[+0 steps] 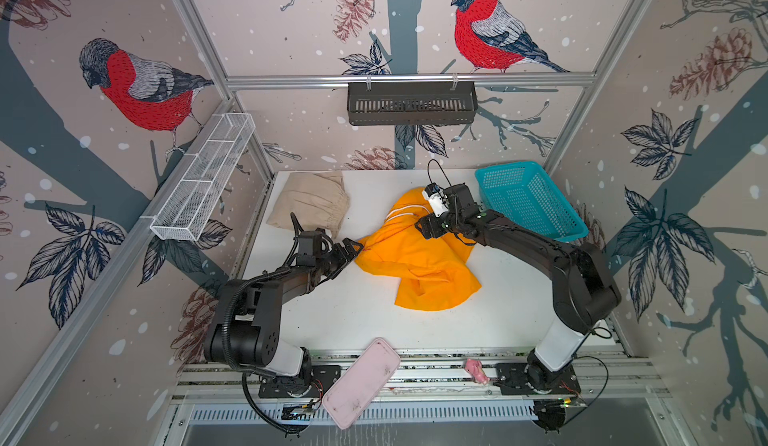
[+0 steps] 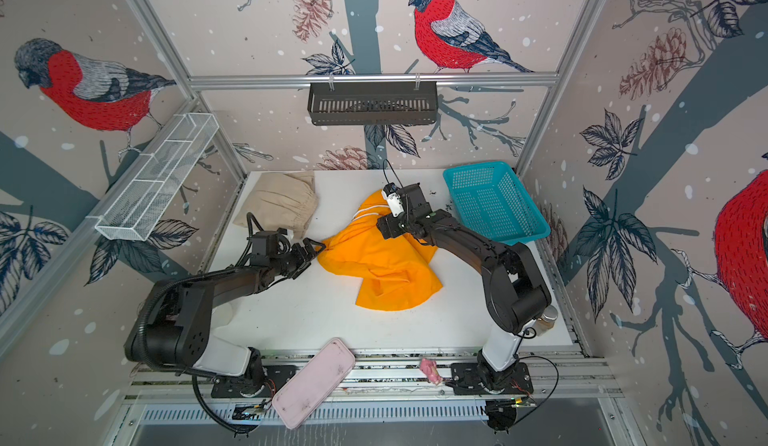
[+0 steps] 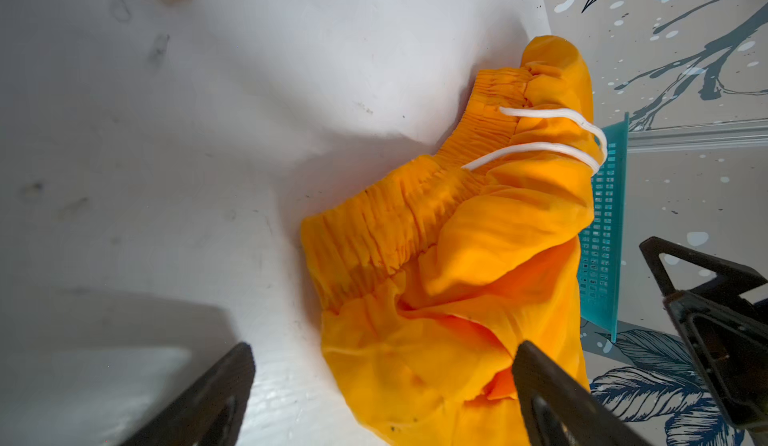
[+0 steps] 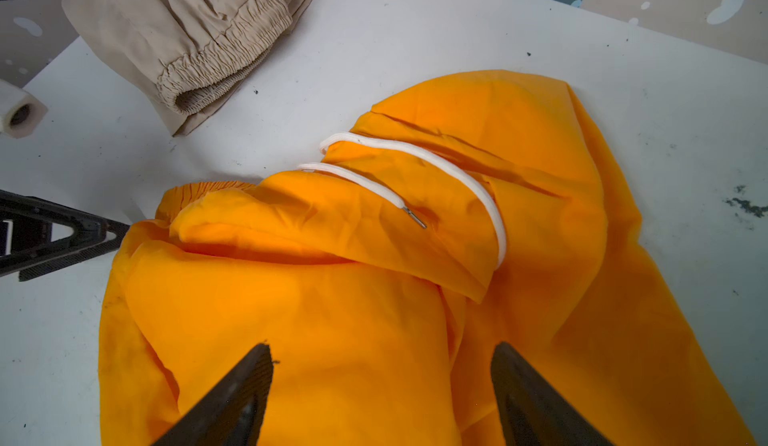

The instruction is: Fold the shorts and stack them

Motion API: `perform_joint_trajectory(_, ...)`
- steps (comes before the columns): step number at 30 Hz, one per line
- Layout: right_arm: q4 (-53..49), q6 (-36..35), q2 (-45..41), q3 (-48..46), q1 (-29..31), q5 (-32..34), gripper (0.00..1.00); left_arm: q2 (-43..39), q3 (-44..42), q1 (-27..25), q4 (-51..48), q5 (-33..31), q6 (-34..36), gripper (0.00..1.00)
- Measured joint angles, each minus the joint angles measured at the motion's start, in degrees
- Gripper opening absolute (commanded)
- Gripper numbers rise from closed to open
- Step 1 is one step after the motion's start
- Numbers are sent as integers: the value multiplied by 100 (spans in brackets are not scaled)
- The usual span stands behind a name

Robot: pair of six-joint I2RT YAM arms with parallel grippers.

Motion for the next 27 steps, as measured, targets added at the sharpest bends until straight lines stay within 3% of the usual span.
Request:
perform_joint_trajectory(4, 142, 2, -50, 28, -229, -109, 86, 302, -11, -94, 588, 127, -103, 92)
perform_joint_trajectory(9, 184, -4, -138, 120, -442, -225, 89, 813, 118, -188, 1167, 247, -168, 72)
perform_joint_trajectory(12, 229, -17, -181, 155, -568, -361, 89, 1106, 269, -216, 1305, 302, -225, 44)
perform_joint_trajectory(15, 240, -28, -184, 184, -719, -474, 89, 1224, 492, -221, 1023, 258, -155, 2)
perform_joint_trajectory(20, 26, -297, 105, 632, -866, -833, 91, 990, 1600, -238, -323, -247, 802, 0)
perform_joint_trajectory(27, -695, -835, 503, 1292, -927, -1364, 92, 433, 3189, -291, -2221, -1495, 2551, 0)
